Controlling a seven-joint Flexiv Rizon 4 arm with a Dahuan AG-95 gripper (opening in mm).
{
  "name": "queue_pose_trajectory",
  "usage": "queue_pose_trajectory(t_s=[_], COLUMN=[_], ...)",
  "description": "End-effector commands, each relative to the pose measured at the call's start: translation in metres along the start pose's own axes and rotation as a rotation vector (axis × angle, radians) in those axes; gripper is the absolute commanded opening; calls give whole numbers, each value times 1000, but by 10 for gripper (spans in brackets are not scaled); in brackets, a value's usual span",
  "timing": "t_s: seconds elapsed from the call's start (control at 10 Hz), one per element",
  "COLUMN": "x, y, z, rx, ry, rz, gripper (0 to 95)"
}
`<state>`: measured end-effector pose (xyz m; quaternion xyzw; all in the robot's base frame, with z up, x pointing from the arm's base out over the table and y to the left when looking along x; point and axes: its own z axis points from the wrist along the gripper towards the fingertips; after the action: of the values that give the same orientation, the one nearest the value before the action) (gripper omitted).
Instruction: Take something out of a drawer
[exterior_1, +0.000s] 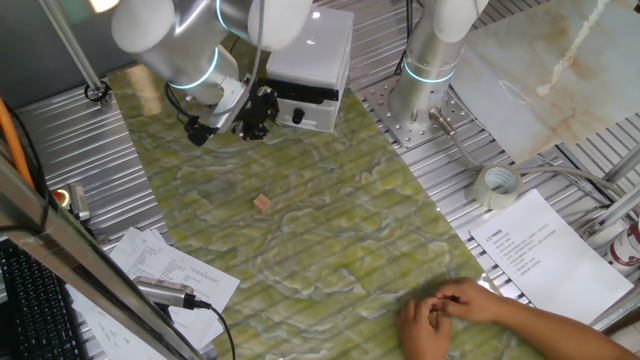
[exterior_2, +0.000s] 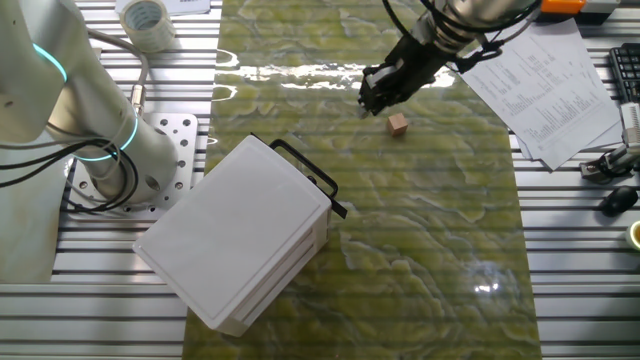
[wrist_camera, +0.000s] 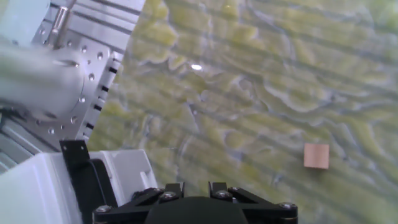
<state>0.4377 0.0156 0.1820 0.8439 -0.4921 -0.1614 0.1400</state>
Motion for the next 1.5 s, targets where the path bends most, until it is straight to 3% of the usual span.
queue_pose_trajectory(t_s=[0.1,0.5,0.6,1.1,1.5], x=[0,0,0,-3,-11], y=[-1,-2,-2,-5,-20], z=[-2,-2,-2,-6,-18], rx=[-59,-59,-61,-67,-65], ry=[-38,-28,-20,23,33], rz=[61,61,18,-211,-229], gripper=[190,190,380,380,380])
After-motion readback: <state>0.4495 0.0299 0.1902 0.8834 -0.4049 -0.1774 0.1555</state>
